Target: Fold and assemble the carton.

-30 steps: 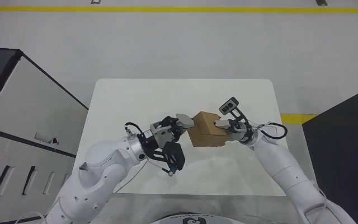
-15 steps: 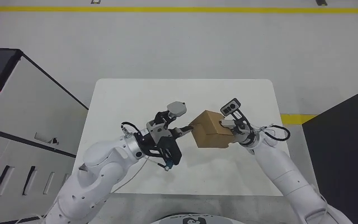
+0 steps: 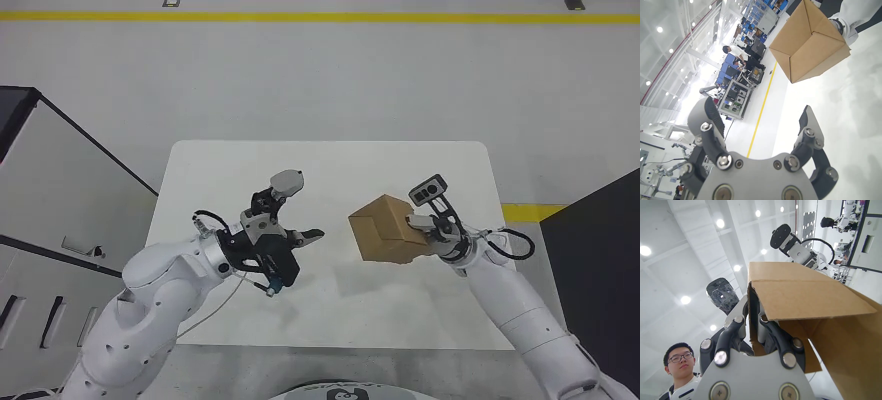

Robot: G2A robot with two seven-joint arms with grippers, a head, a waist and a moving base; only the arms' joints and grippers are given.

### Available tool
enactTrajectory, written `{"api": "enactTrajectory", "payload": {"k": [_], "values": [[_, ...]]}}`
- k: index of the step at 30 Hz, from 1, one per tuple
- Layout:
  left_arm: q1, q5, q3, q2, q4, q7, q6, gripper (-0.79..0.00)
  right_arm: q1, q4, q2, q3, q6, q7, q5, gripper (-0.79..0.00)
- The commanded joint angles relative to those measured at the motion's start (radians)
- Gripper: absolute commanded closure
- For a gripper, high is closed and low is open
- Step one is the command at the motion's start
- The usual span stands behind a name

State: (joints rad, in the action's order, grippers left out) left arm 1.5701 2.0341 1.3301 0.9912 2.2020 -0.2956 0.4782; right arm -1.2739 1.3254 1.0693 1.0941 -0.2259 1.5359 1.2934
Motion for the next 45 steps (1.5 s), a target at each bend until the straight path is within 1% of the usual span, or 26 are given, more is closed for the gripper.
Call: {"api": "enactTrajectory", "payload": {"k": [1,2,4,6,7,10,13,15,17,24,26,27,28,29,30,31,32,33,35,38,42,43,44,45], "values": [[0.000,-0.001,0.000,0.000,0.000,-0.001,-0.001,-0.785,0.000,0.000,0.000,0.000,0.000,0.000,0.000,0.000],[0.001,-0.007,0.001,0.001,-0.004,0.005,-0.007,-0.785,0.001,0.002,0.000,0.002,-0.004,-0.008,-0.008,0.000],[0.008,-0.058,0.012,0.002,-0.019,0.017,-0.005,-0.785,0.008,0.017,-0.008,0.025,-0.053,-0.052,-0.126,0.000],[0.010,-0.109,0.039,0.000,-0.028,0.019,0.033,-0.785,0.006,0.041,-0.016,0.057,-0.072,-0.052,-0.193,0.000],[0.010,-0.117,0.058,-0.003,-0.029,0.022,0.063,-0.785,0.011,0.055,-0.023,0.078,-0.089,-0.052,-0.257,0.000],[0.017,-0.085,0.114,-0.013,-0.025,0.027,0.128,-0.785,0.020,0.109,-0.042,0.133,-0.108,-0.060,-0.433,0.000],[0.034,-0.049,0.155,-0.021,-0.019,0.014,0.161,-0.785,0.026,0.176,-0.057,0.181,-0.111,-0.075,-0.582,0.000],[0.043,-0.027,0.164,-0.025,-0.014,-0.003,0.181,-0.785,0.033,0.225,-0.065,0.202,-0.117,-0.069,-0.658,0.000],[0.042,0.016,0.155,-0.029,-0.002,-0.009,0.208,-0.785,0.043,0.277,-0.070,0.205,-0.117,-0.059,-0.728,0.000],[0.042,0.016,0.155,-0.029,-0.002,-0.009,0.208,-0.785,0.043,0.277,-0.070,0.205,-0.117,-0.059,-0.728,0.000],[0.046,-0.044,0.155,-0.027,-0.022,-0.019,0.217,-0.785,0.043,0.277,-0.070,0.205,-0.117,-0.059,-0.728,0.000],[0.042,-0.101,0.165,-0.027,-0.040,-0.031,0.234,-0.785,0.041,0.283,-0.070,0.204,-0.118,-0.072,-0.736,0.000],[0.039,-0.159,0.174,-0.027,-0.064,-0.035,0.287,-0.785,0.036,0.298,-0.070,0.203,-0.125,-0.085,-0.739,0.000],[0.026,-0.214,0.186,-0.029,-0.083,-0.033,0.353,-0.785,0.040,0.310,-0.072,0.210,-0.138,-0.080,-0.772,0.000],[0.010,-0.262,0.197,-0.032,-0.100,-0.033,0.414,-0.785,0.051,0.330,-0.078,0.223,-0.141,-0.082,-0.852,0.000],[-0.004,-0.302,0.203,-0.035,-0.126,-0.026,0.493,-0.785,0.053,0.351,-0.081,0.230,-0.147,-0.089,-0.892,0.000],[-0.024,-0.337,0.215,-0.037,-0.146,-0.016,0.534,-0.785,0.057,0.371,-0.085,0.237,-0.152,-0.093,-0.929,0.000],[-0.035,-0.366,0.219,-0.039,-0.164,-0.005,0.534,-0.785,0.065,0.395,-0.090,0.244,-0.152,-0.094,-1.001,0.000],[-0.038,-0.413,0.185,-0.051,-0.189,0.022,0.534,-0.785,0.078,0.442,-0.099,0.245,-0.156,-0.097,-1.107,0.000],[-0.062,-0.464,0.163,-0.074,-0.207,0.079,0.534,-0.785,0.115,0.506,-0.113,0.231,-0.155,-0.097,-1.293,0.000],[-0.089,-0.554,0.100,-0.103,-0.231,0.150,0.534,-0.785,0.176,0.569,-0.129,0.165,-0.170,-0.111,-1.503,0.000],[-0.098,-0.561,0.072,-0.112,-0.235,0.196,0.534,-0.785,0.190,0.579,-0.133,0.137,-0.176,-0.117,-1.549,0.000],[-0.113,-0.553,0.062,-0.117,-0.231,0.233,0.534,-0.785,0.200,0.581,-0.137,0.117,-0.177,-0.119,-1.584,0.000],[-0.113,-0.553,0.062,-0.117,-0.231,0.233,0.534,-0.785,0.200,0.581,-0.137,0.117,-0.177,-0.119,-1.584,0.000]]}}
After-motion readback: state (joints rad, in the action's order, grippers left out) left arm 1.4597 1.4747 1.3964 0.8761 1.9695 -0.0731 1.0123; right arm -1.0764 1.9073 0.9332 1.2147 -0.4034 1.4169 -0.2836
